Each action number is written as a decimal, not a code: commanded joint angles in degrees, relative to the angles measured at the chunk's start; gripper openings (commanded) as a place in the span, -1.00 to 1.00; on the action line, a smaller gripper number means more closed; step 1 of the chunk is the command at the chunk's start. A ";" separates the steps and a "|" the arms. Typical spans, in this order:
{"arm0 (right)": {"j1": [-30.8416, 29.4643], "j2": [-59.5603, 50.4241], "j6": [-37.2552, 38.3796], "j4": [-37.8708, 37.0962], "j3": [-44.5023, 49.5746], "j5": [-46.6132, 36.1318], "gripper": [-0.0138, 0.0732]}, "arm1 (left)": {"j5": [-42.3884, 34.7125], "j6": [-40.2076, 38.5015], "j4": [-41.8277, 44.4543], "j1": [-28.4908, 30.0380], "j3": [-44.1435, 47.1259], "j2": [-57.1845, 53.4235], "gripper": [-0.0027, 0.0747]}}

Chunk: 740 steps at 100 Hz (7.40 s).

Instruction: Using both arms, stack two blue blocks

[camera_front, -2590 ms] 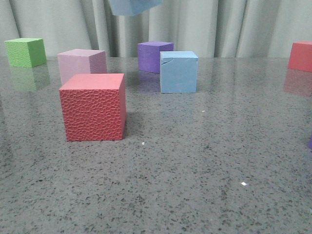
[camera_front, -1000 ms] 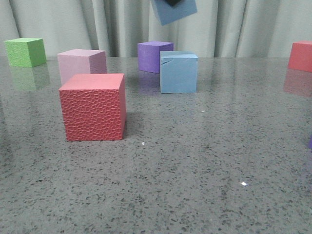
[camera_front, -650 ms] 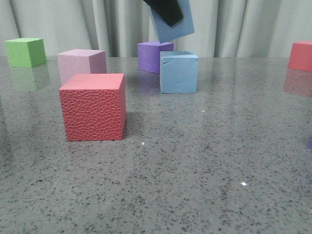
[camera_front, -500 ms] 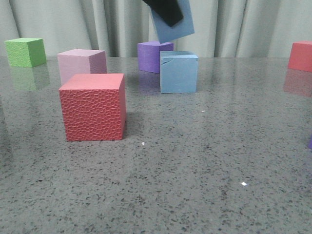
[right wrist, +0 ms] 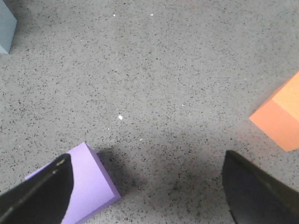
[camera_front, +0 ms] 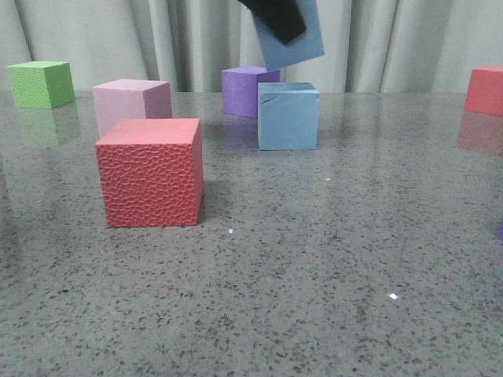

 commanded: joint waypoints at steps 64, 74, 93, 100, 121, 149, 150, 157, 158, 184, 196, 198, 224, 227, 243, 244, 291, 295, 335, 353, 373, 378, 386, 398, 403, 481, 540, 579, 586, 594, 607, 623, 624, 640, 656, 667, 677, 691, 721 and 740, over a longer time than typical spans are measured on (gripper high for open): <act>-0.39 -0.20 -0.55 -0.36 -1.26 -3.04 0.78 | 1.05 -0.15 -0.51 -0.40 -1.46 -1.73 -0.10; -0.39 -0.20 -0.55 -0.41 -1.26 -3.10 0.78 | 1.05 -0.54 -0.51 -0.40 -1.46 -1.73 -0.10; -0.39 -0.20 -0.55 -0.41 -1.26 -3.10 0.78 | 1.05 -1.03 -0.70 -0.40 -1.46 -1.73 -0.10; -0.39 -0.20 -0.55 -0.41 -1.26 -3.10 0.78 | 1.05 -1.17 -0.70 -0.51 -1.46 -1.73 -0.10; -0.39 -0.20 -0.55 -0.41 -1.26 -3.10 0.78 | 1.05 -1.52 -0.59 -0.85 -1.46 -1.73 -0.10; -0.39 -0.20 -0.55 -0.41 -1.26 -3.10 0.78 | 1.05 -1.72 -0.34 -0.85 -1.46 -1.73 -0.10; -0.39 -0.20 -0.55 -0.41 -1.26 -3.10 0.78 | 1.05 -1.72 -0.34 -0.85 -1.46 -1.73 -0.10; -0.39 -0.20 -0.55 -0.41 -1.26 -3.10 0.78 | 1.05 -1.72 -0.34 -0.85 -1.46 -1.73 -0.09; -0.39 -0.20 -0.55 -0.41 -1.26 -3.10 0.78 | 1.05 -1.72 -0.34 -0.85 -1.46 -1.73 -0.09; -0.39 -0.20 -0.55 -0.41 -1.26 -3.10 0.78 | 1.05 -2.36 0.39 -0.85 -1.46 -1.73 0.25; -0.39 -0.20 -0.55 -0.41 -1.26 -3.10 0.78 | 1.05 -2.59 0.63 -0.85 -1.46 -1.73 0.30; -0.39 -0.20 -0.55 -0.41 -1.26 -3.10 0.78 | 1.05 -2.59 0.63 -0.85 -1.46 -1.73 0.32; -0.39 -0.20 -0.55 -0.41 -1.26 -3.05 0.78 | 1.05 -2.93 0.63 -0.85 -1.46 -1.73 0.49; -0.39 -0.20 -0.55 -0.41 -1.26 -3.05 0.78 | 1.05 -2.93 0.63 -0.85 -1.46 -1.73 0.52; -0.39 -0.20 -0.55 -0.41 -1.26 -2.88 0.78 | 1.05 -3.31 0.63 -0.85 -1.46 -1.73 0.63; -0.39 -0.20 -0.55 -0.41 -1.26 -2.88 0.78 | 1.05 -3.41 0.63 -0.85 -1.46 -1.73 0.64; -0.39 -0.20 -0.61 -0.41 -1.26 -2.88 0.78 | 1.05 -8.18 2.66 -0.85 -1.46 -4.08 0.78; -0.39 -0.20 -0.61 -0.41 -1.26 -2.88 0.78 | 1.05 -8.38 2.35 -0.85 -1.46 -4.43 0.78; -0.39 -0.20 -0.61 -0.41 -1.26 -2.88 0.78 | 1.05 -16.98 2.36 0.35 -1.56 -10.32 0.78; -0.39 -0.20 -0.61 -0.41 -1.26 -2.88 0.78 | 1.05 -25.65 3.63 3.33 -1.56 -14.13 0.78; -0.39 -0.20 -0.61 -0.41 -1.26 -2.88 0.78 | 1.05 -33.30 5.16 8.93 -1.56 -17.98 0.78; -0.39 -0.20 -0.61 -0.41 -1.26 -2.88 0.78 | 1.05 -35.24 6.15 10.22 -1.56 -18.79 0.78; -0.39 -0.20 -0.61 -0.41 -1.26 -2.88 0.78 | 1.05 -37.44 6.55 12.10 -1.34 -20.04 0.77; -0.39 -0.20 -0.61 -0.41 -1.26 -2.88 0.78 | 1.05 -39.53 7.09 14.43 -1.34 -21.49 0.77; -0.39 -0.20 -0.61 -0.41 -1.26 -2.88 0.78 | 1.05 -39.53 7.20 14.96 -1.34 -22.23 0.75; -0.39 -0.20 -0.61 -0.41 -1.26 -2.88 0.78 | -12.99 -39.87 10.49 21.05 35.85 -44.68 0.67; -0.39 -0.20 -0.60 -0.36 -1.26 -3.30 0.78 | -27.05 -42.94 9.03 24.46 73.40 -70.53 0.67; -0.39 -0.20 -0.60 -0.37 -1.26 -3.52 0.78 | -29.85 -45.81 9.03 24.46 87.11 -82.63 0.67; -0.39 -0.20 -0.60 -0.37 -1.26 -3.52 0.78 | -29.85 -47.14 9.03 24.46 88.91 -84.02 0.67; -0.39 -0.20 -0.60 -0.37 -1.26 -3.52 0.78 | -29.85 -48.11 9.03 24.46 90.54 -85.17 0.67; -0.32 -0.40 -0.60 -0.19 -1.26 -3.46 0.78 | -29.96 -48.24 9.03 24.46 91.69 -85.88 0.67; -0.32 -0.56 -0.60 0.58 -1.26 -2.46 0.78 | -30.64 -48.24 9.03 24.46 91.67 -85.88 0.67; -0.32 -0.56 -0.60 0.69 -1.26 -2.32 0.78 | -30.67 -48.24 9.03 24.46 91.67 -85.88 0.67; -0.32 -0.56 -0.60 0.88 -1.26 -0.56 0.78 | -30.77 -48.24 9.03 24.46 91.67 -85.88 0.67; -0.32 -0.56 -0.60 0.90 -1.26 -0.10 0.78 | -30.77 -48.24 9.03 24.46 91.67 -85.88 0.67; -0.32 -0.60 -0.60 0.94 -1.26 -1.14 0.78 | -31.12 -48.24 9.03 24.46 91.67 -85.88 0.67; -0.32 -1.04 -0.60 0.94 -0.95 -2.34 0.78 | -31.20 -48.24 9.03 24.46 91.67 -85.88 0.67; -0.32 -1.72 -0.60 0.94 -0.49 -3.66 0.78 | -31.20 -48.24 9.03 24.46 91.67 -85.88 0.67; -0.32 -2.00 -0.60 0.99 -0.49 -3.35 0.77 | -31.35 -48.24 9.03 24.46 91.67 -85.88 0.67; -0.32 -2.00 -0.60 0.99 -0.49 -3.80 0.77 | -31.35 -48.24 9.03 24.46 91.67 -85.88 0.67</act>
